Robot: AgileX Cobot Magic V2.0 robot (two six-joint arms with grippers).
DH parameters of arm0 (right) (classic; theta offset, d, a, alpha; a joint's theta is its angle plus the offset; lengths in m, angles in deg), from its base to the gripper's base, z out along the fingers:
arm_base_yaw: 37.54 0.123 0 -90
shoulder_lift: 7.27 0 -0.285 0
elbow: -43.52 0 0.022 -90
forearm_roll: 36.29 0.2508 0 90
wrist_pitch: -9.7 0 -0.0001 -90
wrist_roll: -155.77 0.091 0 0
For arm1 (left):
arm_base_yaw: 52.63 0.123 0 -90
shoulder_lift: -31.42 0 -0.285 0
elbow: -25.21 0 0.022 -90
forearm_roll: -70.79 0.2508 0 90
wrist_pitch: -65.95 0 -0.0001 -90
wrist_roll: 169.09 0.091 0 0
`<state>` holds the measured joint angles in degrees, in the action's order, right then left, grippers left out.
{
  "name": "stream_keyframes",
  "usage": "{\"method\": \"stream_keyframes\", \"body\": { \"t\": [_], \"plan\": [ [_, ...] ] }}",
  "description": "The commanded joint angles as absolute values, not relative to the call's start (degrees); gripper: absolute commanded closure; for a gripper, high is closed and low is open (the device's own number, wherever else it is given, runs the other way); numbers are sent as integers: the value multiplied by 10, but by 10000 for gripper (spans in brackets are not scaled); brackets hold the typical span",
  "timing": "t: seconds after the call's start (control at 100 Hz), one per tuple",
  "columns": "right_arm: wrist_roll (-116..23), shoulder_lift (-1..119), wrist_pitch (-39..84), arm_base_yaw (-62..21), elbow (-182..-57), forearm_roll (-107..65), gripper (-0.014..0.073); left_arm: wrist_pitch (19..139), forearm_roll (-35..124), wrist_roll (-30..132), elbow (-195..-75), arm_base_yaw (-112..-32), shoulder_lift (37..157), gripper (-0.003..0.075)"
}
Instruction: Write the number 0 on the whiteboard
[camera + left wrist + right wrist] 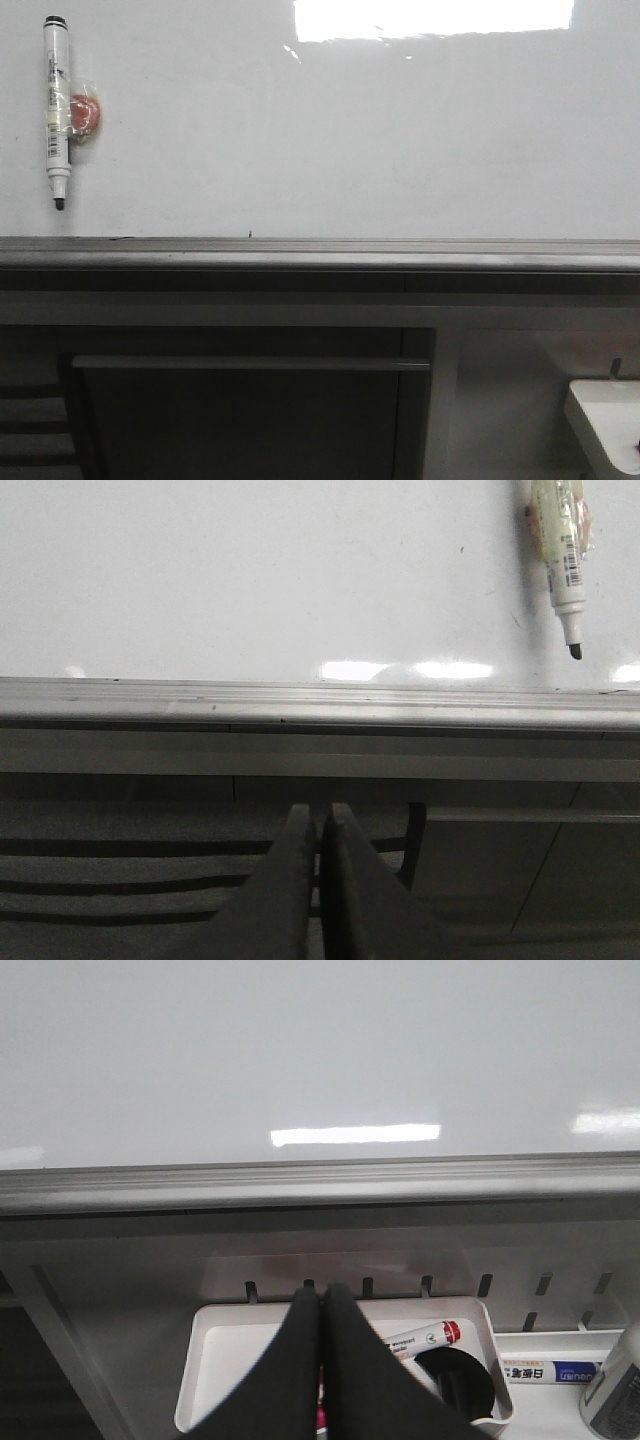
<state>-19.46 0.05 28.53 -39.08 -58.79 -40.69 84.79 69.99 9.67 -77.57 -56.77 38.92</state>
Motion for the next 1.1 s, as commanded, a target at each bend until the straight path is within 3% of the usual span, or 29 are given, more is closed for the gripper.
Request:
{"method": "stream_keyframes", "body": {
  "t": [0.0, 0.83, 1.09],
  "plan": [
    [-199, -11, 275, -393, -575, -416, 650, 814, 695, 95, -769, -567, 374, 741],
    [-199, -11, 273, -393, -575, -416, 650, 812, 695, 95, -769, -567, 374, 741],
    [-199, -11, 168, -393, -575, -416, 650, 692, 724, 95, -769, -567, 374, 741]
  ]
}}
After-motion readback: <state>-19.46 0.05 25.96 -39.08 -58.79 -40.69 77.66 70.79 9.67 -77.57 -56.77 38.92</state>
